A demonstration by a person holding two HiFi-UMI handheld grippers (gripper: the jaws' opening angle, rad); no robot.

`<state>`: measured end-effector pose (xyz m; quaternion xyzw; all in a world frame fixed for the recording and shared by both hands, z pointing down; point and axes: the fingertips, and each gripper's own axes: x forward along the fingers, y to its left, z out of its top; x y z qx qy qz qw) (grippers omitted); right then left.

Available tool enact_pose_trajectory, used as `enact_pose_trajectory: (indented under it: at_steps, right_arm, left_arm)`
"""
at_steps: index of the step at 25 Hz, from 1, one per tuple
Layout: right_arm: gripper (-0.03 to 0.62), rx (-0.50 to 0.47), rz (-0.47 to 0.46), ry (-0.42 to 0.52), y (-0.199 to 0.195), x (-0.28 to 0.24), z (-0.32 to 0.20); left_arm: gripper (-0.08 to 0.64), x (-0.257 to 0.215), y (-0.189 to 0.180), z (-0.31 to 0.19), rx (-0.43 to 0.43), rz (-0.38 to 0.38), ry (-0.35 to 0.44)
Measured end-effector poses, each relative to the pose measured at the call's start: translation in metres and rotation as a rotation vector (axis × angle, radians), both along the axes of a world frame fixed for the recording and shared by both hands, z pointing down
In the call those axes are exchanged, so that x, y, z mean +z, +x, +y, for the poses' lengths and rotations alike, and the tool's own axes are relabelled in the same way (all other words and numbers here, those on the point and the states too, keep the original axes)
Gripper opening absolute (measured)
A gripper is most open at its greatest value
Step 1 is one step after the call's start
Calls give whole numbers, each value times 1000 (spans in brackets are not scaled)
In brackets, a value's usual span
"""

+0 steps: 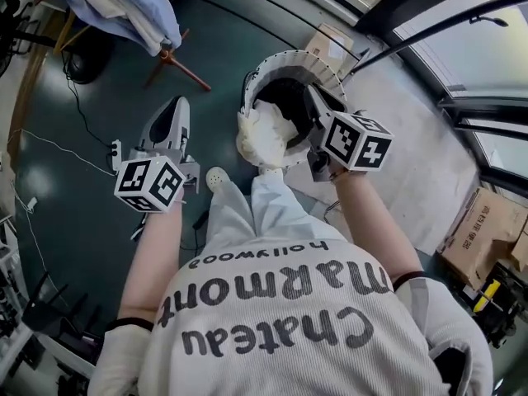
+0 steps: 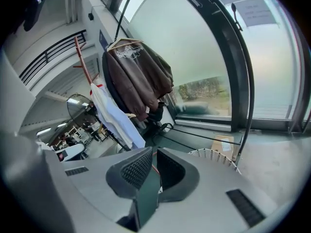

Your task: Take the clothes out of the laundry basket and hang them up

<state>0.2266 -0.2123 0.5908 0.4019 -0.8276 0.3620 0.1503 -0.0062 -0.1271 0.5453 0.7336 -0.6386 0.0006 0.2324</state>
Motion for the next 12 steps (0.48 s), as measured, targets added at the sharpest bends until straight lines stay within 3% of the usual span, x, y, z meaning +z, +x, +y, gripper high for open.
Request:
enact_pose_trajectory:
  at_steps: [7, 12]
  right_arm:
    - [51, -136, 59, -136, 1, 81, 18]
    - [51, -218, 115, -260, -14, 144, 51]
  left_arm:
    - [8, 66, 11, 37, -112, 24, -164]
    - [9, 98, 7, 66, -120, 4, -269]
